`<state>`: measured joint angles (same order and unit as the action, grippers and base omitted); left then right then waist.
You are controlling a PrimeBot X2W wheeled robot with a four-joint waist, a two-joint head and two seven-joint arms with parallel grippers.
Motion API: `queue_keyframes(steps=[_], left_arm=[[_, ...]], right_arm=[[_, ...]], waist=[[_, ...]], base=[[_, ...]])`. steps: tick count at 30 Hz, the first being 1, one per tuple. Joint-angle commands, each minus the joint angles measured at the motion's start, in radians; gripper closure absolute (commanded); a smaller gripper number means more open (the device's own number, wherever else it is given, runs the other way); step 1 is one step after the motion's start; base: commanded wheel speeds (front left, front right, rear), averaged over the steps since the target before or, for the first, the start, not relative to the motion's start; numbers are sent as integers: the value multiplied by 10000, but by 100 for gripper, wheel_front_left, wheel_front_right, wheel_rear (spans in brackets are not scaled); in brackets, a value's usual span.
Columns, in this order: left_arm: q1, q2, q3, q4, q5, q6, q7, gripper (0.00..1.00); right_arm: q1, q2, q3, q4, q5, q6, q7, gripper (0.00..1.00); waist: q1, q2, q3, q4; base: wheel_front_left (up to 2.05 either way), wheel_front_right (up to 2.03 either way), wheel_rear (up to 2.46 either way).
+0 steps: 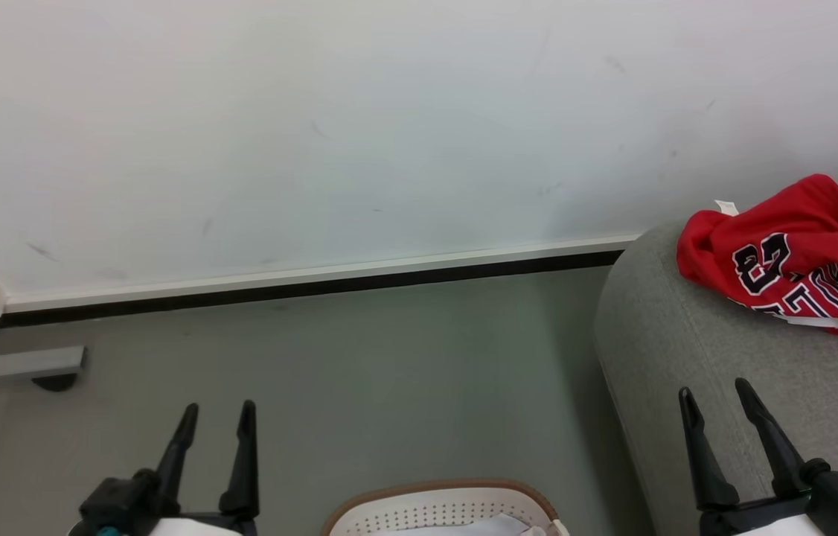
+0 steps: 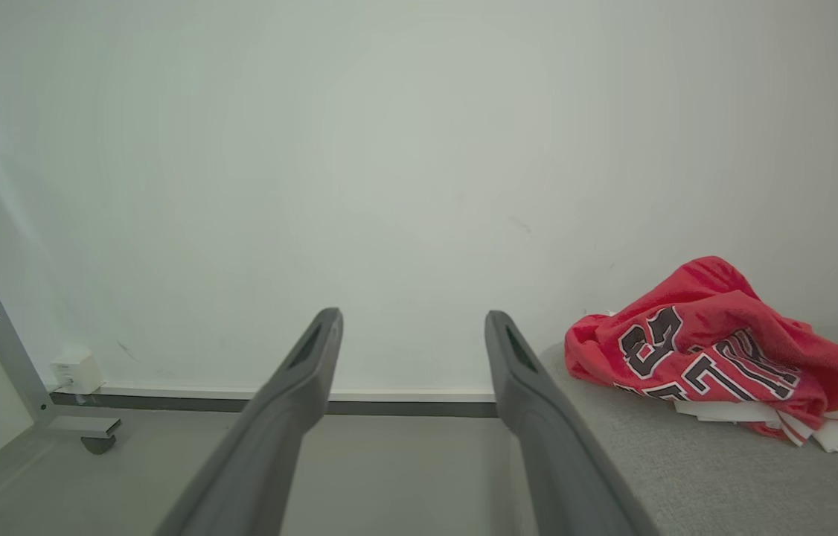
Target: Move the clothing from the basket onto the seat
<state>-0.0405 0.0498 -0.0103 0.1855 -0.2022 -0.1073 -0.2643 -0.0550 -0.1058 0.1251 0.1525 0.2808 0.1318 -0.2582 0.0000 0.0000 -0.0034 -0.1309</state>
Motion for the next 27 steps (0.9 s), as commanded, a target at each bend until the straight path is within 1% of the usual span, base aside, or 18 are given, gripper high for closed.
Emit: queue_keyframes(steps=[1, 5, 8, 12, 14, 17, 22, 25, 27], left_arm=[[-148, 21, -85, 45, -6, -43, -3, 0], [-266, 21, -320, 122, -19, -76, -3, 0], [-493, 22, -676, 295, 4, -138, -3, 0], [-1026, 28, -1345, 871, 170, -198, -1, 0], [-1397, 118, -1721, 1323, 231, -225, -1, 0], [-2008, 249, -2538, 2219, 313, -237, 90, 0], [-3045, 529, -4013, 3753, -344, -227, 654, 0], [-3565, 654, -5380, 4443, -1165, -230, 1334, 0], [-3956, 1008, -6186, 4823, -1759, -229, 1874, 0]], right_arm=[[-57, -171, -76, 16, -67, -22, -69, 0], [-105, -238, -229, 2, -29, -22, -68, 0], [-197, -279, -481, -59, 40, -22, -57, 0], [-378, -379, -654, -76, -104, -22, -57, 0], [-491, -413, -753, -73, -139, -22, -57, 0], [-682, -362, -947, -105, -172, -22, -56, 0], [-1050, -182, -1197, -160, -200, -22, -48, 0], [-1314, -92, -1244, -165, -221, -22, -47, 0], [-1499, -11, -1226, -225, -250, -22, -48, 0]], waist=[[0, 0, 80, -93], [0, 0, 247, -274], [0, 0, 586, -464], [0, 0, 1220, -731], [0, 0, 1557, -859], [0, 0, 2056, -1063], [0, 0, 2888, -1516], [0, 0, 3405, -1794], [0, 0, 3800, -1991]], base=[[0, 0, 0], [0, 0, 0], [0, 0, 0], [0, 0, 0], [0, 0, 0], [0, 0, 0], [0, 0, 0], [0, 0, 0], [0, 0, 0]])
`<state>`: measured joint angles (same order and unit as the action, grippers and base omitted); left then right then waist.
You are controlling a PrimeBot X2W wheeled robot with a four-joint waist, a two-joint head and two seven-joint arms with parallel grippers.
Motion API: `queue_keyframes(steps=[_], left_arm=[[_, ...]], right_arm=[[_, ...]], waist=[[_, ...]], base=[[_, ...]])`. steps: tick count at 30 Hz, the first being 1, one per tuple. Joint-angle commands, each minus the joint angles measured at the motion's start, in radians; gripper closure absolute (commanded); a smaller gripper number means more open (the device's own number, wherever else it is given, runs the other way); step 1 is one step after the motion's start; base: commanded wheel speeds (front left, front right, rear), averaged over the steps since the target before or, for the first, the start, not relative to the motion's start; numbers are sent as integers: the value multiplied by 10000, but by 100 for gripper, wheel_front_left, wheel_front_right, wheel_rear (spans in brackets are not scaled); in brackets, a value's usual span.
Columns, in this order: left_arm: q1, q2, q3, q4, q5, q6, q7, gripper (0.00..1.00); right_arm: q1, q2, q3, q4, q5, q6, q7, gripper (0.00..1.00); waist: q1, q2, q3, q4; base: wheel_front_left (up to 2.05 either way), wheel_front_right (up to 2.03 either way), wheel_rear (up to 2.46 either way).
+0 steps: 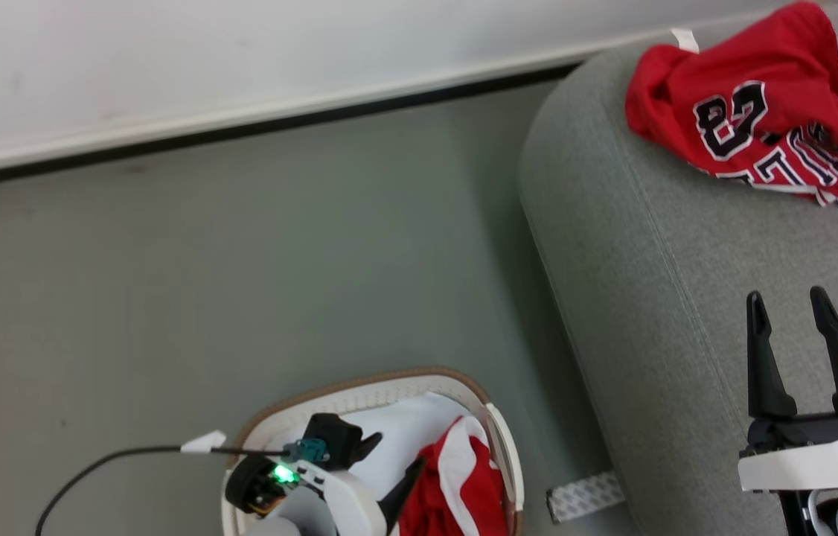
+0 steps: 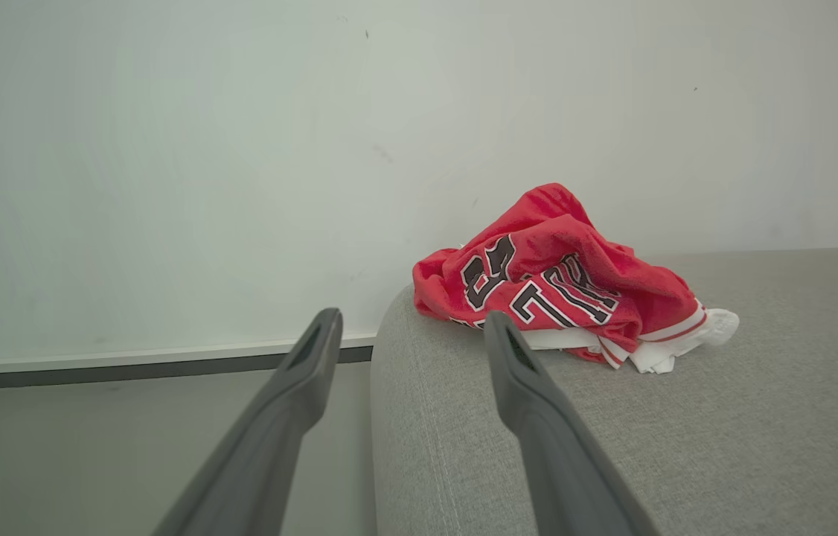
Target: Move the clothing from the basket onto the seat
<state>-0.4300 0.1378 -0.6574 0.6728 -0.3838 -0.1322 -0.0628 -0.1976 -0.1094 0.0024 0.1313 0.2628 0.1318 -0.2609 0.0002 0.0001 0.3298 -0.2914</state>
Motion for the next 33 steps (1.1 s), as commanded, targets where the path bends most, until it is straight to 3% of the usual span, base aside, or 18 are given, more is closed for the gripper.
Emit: queue_keyframes(steps=[1, 7, 17, 25, 33], left_arm=[[-224, 315, -123, 94, -220, 23, 140, 0], [-1143, 1197, -2054, 855, -1897, 18, 1629, 0], [-2131, 2213, -3845, 1563, -4016, 18, 3126, 0], [-2608, 2505, -4690, 1393, -5539, 17, 3927, 0], [-3124, 2796, -5611, 957, -6315, 17, 4161, 0]], right_arm=[[-172, 57, -2, -48, -78, -22, -20, 0], [-758, 278, 77, -155, -102, -22, -21, 0], [-1614, 549, 410, -381, -20, -22, -22, 0], [-1997, 622, 529, -646, 95, -22, -22, 0], [-2158, 619, 779, -670, 560, -22, -22, 0]], waist=[[-2, -1, 676, -481], [-2, -1, 1727, -965], [-2, -1, 3245, -1760], [-2, -1, 4049, -2176], [-2, -1, 4569, -2324]], base=[[0, 0, 0], [0, 0, 0], [0, 0, 0], [0, 0, 0], [0, 0, 0]])
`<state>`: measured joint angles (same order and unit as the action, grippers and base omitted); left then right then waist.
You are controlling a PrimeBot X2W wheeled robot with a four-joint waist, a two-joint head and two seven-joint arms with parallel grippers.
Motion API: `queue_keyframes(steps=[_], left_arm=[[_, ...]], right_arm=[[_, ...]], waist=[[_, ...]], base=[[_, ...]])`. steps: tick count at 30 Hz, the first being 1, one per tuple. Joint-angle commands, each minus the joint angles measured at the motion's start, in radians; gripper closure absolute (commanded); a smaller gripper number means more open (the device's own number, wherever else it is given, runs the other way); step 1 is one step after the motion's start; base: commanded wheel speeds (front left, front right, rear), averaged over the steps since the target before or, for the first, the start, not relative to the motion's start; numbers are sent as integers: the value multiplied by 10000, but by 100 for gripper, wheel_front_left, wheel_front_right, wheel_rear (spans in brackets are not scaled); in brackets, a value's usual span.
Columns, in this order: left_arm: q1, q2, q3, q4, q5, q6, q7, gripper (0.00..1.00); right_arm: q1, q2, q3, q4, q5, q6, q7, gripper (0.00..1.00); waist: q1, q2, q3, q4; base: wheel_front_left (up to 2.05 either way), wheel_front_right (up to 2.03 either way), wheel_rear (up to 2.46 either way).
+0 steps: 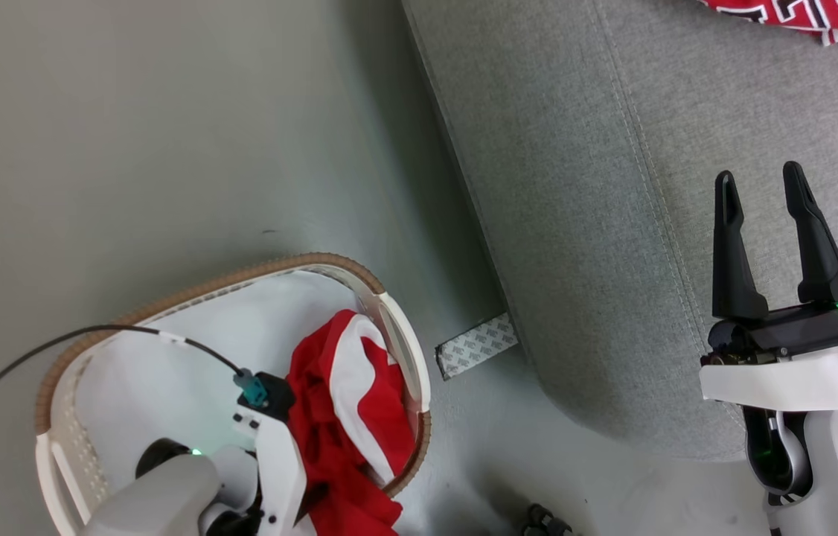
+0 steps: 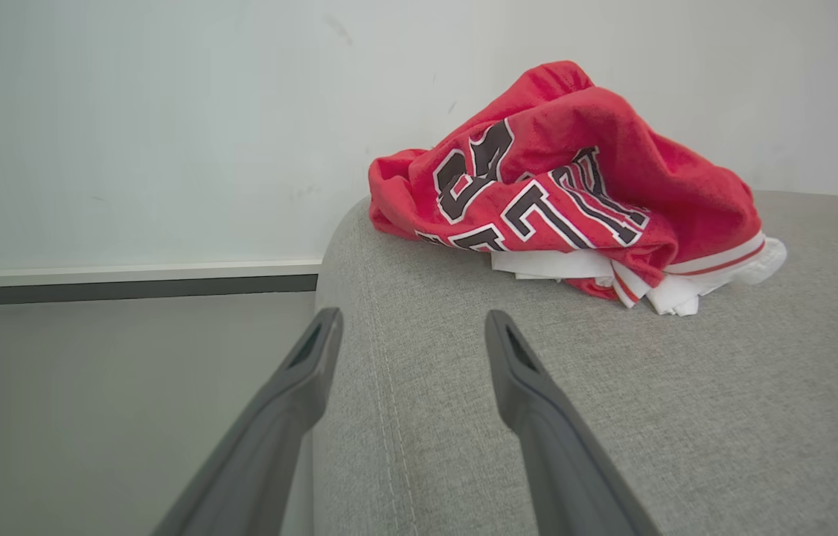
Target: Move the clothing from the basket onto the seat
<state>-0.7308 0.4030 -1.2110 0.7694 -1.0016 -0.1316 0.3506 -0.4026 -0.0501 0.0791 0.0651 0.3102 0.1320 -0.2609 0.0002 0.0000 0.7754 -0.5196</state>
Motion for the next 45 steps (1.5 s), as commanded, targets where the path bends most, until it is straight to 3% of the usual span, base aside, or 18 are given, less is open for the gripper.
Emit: queue_keyframes(steps=[1, 3, 12, 16, 26, 31, 45], left_arm=[[-146, 130, -142, -19, -213, 11, 22, 20], [-242, 117, -267, -121, -342, 11, -77, 100], [-411, 353, -601, -277, -629, 11, -339, 100], [-381, 133, -657, -262, -672, 11, -699, 100], [91, -623, -698, -394, -817, 9, -2384, 100], [282, -970, -710, -693, -625, 11, -3435, 100], [261, -1687, -679, -532, -110, 11, -5946, 100]], right_arm=[[-111, 27, 23, -15, 142, -26, -22, 0], [-114, 26, 22, -37, 226, -26, -22, 0], [-274, 24, -10, 125, 352, -26, -22, 0], [-226, 22, -75, 205, 202, -24, -22, 0], [172, 13, -435, 435, -421, -24, -22, 0], [479, -134, -517, 664, -719, -24, -22, 0], [1410, -738, 0, 1108, -295, -24, -22, 0]], waist=[[-2, 0, 141, -39], [-2, 0, 192, -32], [-2, 0, 42, -78], [-2, 0, -357, 111], [-2, 0, -2289, 1055], [-2, 0, -3622, 1868], [-2, 0, -6181, 3286]], base=[[0, 0, 0], [0, 0, 0], [0, 0, 0], [0, 0, 0], [0, 0, 0], [0, 0, 0], [0, 0, 0]])
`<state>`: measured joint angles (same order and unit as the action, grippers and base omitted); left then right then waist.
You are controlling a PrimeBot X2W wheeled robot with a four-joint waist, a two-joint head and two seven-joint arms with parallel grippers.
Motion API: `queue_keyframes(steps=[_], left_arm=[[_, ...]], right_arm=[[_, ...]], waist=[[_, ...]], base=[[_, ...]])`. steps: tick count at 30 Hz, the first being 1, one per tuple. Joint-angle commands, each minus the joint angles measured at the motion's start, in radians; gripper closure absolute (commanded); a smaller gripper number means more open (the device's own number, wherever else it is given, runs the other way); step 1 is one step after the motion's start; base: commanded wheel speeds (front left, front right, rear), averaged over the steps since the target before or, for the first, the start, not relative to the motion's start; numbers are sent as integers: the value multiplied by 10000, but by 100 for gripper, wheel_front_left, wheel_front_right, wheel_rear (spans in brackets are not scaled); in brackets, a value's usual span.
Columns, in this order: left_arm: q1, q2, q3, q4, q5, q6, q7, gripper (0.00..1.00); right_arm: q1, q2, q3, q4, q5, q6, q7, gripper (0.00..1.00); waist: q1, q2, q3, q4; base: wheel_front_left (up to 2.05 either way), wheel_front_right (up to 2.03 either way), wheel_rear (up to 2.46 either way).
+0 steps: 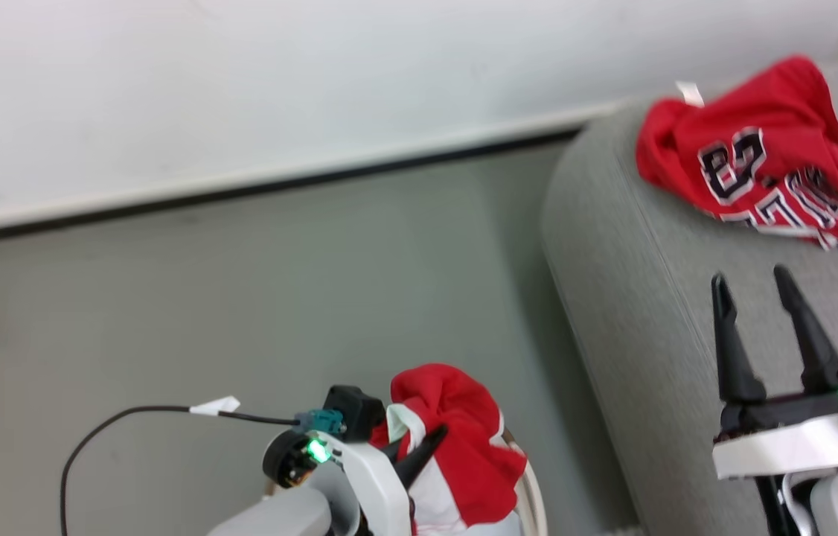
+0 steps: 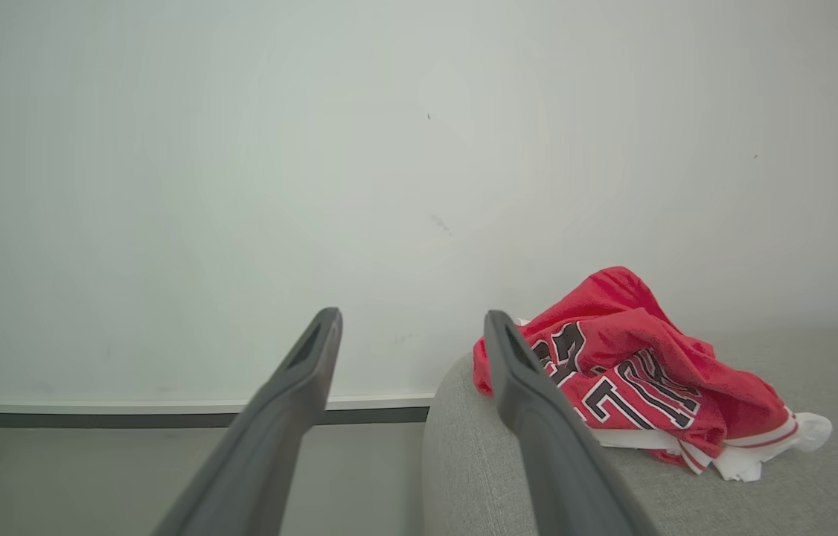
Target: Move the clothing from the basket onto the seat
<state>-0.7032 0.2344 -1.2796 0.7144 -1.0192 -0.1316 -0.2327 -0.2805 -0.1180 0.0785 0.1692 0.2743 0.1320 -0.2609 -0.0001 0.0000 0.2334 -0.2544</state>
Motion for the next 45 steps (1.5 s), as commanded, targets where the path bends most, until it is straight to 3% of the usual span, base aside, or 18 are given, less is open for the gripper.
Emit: queue_keyframes(steps=[1, 7, 16, 23, 32, 45], left_arm=[[-33, -17, 82, -7, 92, 11, -188, 100], [-178, 50, 1225, -599, 665, 507, -322, 100], [236, 780, 3342, -3367, 2456, 1533, -323, 100], [530, 1263, 4477, -5261, 3370, 2051, -318, 100], [769, 1610, 4789, -6259, 3685, 2417, -317, 100], [936, 1383, 4559, -6182, 3546, 2473, -222, 100]], right_arm=[[270, -79, 43, 97, 98, -24, -22, 0], [719, -142, 321, 232, 456, -24, -21, 0], [1230, -139, 980, 299, 708, -24, -21, 0], [1428, 118, 1824, 535, 901, -24, -22, 0], [1293, 186, 2306, 642, 953, -24, -21, 0], [533, -294, 3817, 722, 1352, -24, -22, 0]], waist=[[1, 0, -923, 712], [1, 0, -1820, 1095], [1, 0, -2536, 1363], [1, 0, -2700, 1384], [1, 0, -2679, 1331], [1, 0, -2562, 1595]], base=[[0, 0, 0], [0, 0, 0], [0, 0, 0], [0, 0, 0], [0, 0, 0], [0, 0, 0]])
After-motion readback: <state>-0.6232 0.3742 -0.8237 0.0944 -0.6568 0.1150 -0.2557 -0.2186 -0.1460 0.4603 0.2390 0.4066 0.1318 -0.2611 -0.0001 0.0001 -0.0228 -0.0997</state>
